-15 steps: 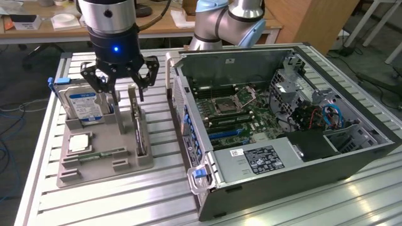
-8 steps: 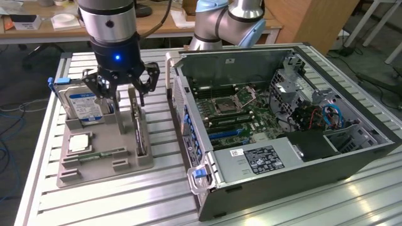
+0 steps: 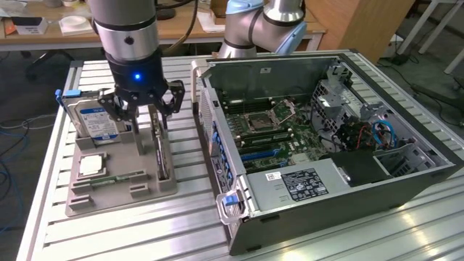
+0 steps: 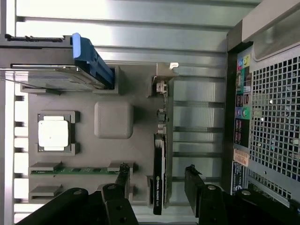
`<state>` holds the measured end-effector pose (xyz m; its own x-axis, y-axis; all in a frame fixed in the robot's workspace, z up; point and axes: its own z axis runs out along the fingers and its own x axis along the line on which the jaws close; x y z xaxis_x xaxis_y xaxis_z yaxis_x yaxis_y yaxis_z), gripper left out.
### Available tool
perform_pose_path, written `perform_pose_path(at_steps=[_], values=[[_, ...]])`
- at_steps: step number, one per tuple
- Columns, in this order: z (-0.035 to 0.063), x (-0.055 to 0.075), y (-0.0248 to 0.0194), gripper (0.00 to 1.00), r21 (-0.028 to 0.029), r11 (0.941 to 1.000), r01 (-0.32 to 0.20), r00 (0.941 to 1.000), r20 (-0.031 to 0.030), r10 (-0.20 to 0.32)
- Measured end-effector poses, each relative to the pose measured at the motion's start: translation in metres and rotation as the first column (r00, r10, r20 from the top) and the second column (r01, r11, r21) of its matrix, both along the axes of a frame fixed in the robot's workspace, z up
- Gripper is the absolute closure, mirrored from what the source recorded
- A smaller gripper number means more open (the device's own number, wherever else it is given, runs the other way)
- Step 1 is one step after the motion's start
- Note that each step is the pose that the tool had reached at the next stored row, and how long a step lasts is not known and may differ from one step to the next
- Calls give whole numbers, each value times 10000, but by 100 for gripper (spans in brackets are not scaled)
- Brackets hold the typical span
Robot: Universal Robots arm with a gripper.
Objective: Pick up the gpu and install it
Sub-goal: 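Pick up the gpu and move the gpu toward the slot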
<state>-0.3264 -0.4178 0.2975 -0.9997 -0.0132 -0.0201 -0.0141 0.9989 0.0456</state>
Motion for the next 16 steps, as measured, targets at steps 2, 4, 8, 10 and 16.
perform_pose_path(at_steps=[2,4,8,10,16], values=[[-36,0,-15,41,0,10000,10,10000,2,-10],[-71,3,-28,41,0,10000,22,10000,4,-22],[-145,8,-43,41,0,10000,45,10000,10,-45],[-181,8,-53,41,0,10000,52,10000,12,-52],[-289,8,-84,41,0,10000,68,10000,16,-68]])
